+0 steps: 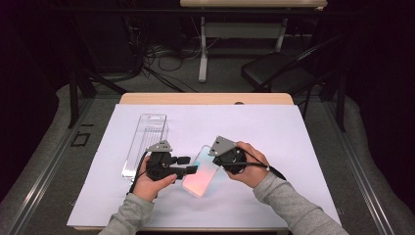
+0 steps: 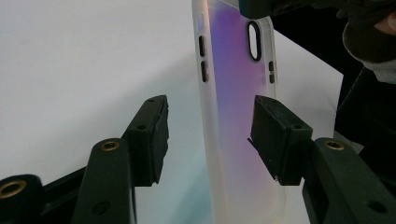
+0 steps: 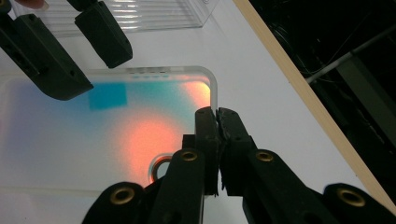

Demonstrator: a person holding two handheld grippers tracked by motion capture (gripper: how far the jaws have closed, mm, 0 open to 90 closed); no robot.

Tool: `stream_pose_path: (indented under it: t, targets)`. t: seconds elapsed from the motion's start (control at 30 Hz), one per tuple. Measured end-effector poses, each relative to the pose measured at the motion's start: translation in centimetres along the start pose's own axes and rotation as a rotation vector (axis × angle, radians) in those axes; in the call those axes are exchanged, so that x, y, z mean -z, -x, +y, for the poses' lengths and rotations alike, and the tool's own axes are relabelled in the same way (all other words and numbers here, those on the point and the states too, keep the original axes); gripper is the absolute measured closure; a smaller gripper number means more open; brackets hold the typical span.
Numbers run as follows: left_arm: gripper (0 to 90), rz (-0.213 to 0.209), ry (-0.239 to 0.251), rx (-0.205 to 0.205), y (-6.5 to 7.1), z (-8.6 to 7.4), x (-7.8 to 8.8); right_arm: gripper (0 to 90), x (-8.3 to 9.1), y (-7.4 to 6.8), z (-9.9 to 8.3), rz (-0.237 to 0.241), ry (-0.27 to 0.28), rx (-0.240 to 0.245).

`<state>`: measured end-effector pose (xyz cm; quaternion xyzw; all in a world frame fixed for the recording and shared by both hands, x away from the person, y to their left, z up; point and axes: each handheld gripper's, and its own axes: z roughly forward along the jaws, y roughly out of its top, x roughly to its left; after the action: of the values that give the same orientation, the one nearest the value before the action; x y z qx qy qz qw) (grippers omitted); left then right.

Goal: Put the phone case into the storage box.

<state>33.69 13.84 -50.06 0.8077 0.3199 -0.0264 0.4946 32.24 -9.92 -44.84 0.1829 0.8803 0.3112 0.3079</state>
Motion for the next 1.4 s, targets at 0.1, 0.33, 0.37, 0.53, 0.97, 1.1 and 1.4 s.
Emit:
stream_pose_path:
  t: [0.1,0.33,0.37,0.53,0.97,1.1,1.4]
  targets:
    - [47.7,-0.011,-0.005,0.012,0.03,-0.05,-0.13,87.8,0.03,-0.10,-0.01,-0.002,0.007,0.001]
    - [50.0,-0.042,-0.007,0.040,-0.01,-0.20,-0.48,87.8,0.12,-0.07,0.05,-0.001,0.013,0.002]
    - [50.5,-0.047,-0.006,0.042,-0.02,-0.23,-0.54,87.8,0.12,-0.08,0.07,0.001,0.015,0.001]
    - [53.3,-0.064,-0.013,0.049,0.01,-0.28,-0.66,87.8,0.14,-0.10,0.15,0.004,0.015,0.004]
    - [59.9,-0.069,-0.011,0.064,-0.16,-0.34,-0.67,87.8,0.05,-0.08,0.14,0.002,0.013,0.004]
    - [62.7,-0.070,-0.011,0.070,-0.23,-0.35,-0.62,87.8,0.03,-0.10,0.13,0.000,0.019,0.004]
    - [68.7,-0.070,-0.003,0.095,-0.53,-0.44,-0.51,87.7,0.14,-0.15,0.17,-0.001,0.023,0.008]
